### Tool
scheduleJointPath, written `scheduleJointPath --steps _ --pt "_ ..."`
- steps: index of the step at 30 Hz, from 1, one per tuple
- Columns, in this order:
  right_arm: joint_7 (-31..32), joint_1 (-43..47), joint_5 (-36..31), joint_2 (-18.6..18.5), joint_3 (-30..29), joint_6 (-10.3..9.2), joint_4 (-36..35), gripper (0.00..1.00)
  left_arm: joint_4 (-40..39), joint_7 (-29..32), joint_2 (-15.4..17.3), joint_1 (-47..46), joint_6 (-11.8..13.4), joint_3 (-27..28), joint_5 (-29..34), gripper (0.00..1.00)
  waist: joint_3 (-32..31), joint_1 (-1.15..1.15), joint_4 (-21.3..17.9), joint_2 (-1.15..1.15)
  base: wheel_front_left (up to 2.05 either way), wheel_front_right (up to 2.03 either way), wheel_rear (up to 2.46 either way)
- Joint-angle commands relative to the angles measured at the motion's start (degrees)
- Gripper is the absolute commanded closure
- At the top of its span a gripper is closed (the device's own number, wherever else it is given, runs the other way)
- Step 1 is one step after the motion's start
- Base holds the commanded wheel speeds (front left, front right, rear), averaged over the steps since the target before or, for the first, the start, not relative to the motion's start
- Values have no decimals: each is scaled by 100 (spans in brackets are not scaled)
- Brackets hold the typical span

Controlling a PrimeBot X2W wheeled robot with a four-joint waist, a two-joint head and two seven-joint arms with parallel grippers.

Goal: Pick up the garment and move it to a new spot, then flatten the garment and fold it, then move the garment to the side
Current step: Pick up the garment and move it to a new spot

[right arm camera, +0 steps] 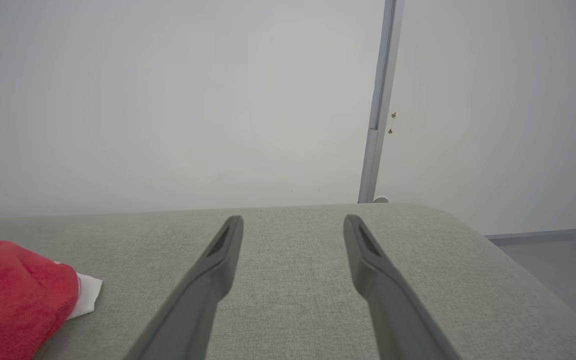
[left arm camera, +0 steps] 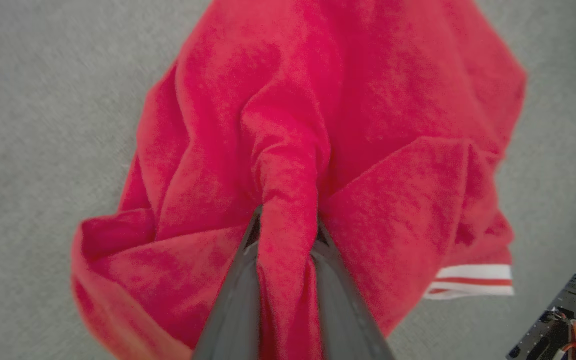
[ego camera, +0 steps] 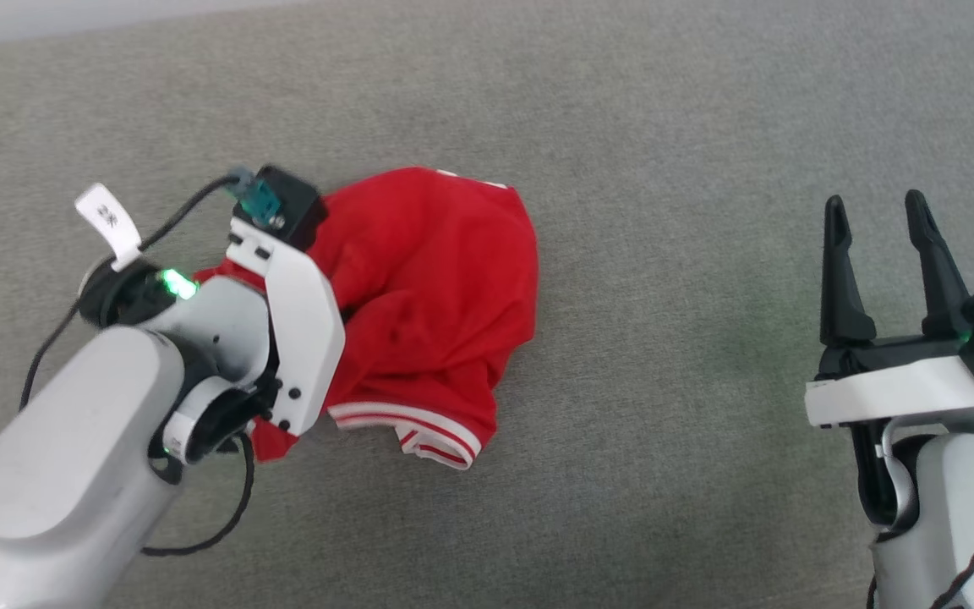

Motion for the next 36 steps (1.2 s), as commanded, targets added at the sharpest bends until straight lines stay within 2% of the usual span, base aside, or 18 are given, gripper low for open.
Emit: scheduleJointPath --steps 1,11,12,13,14,20,29,36 --pt "-27 -97 33 23 28 1 39 0 122 -59 -34 81 -47 -39 -3 100 73 0 -70 0 0 0 0" --pt "-32 -148 91 35 98 1 134 0 1643 -303 -489 143 -510 -457 -20 100 83 0 -41 0 0 0 0" --pt "-32 -146 103 36 106 1 158 0 1711 -390 -553 117 -567 -461 -35 75 59 0 -22 0 0 0 0" --pt "-33 -145 99 35 108 1 178 0 1765 -460 -625 76 -607 -441 -83 32 30 0 2 0 0 0 0" --pt "-33 -136 81 35 109 1 197 0 1812 -551 -675 33 -662 -411 -118 0 -9 0 29 0 0 0 0" --pt "-33 -46 63 -1 129 1 253 0 1697 -1254 -668 -39 -753 -69 -260 0 -310 0 217 0 0 0 0" --pt "-34 176 73 -187 70 1 308 0 1321 -2790 -401 490 -737 413 -142 0 -832 0 542 0 0 0 0" --pt "-34 389 129 -323 62 1 414 0 1089 -4368 -300 1236 -433 949 -25 0 -1237 0 807 0 0 0 0"
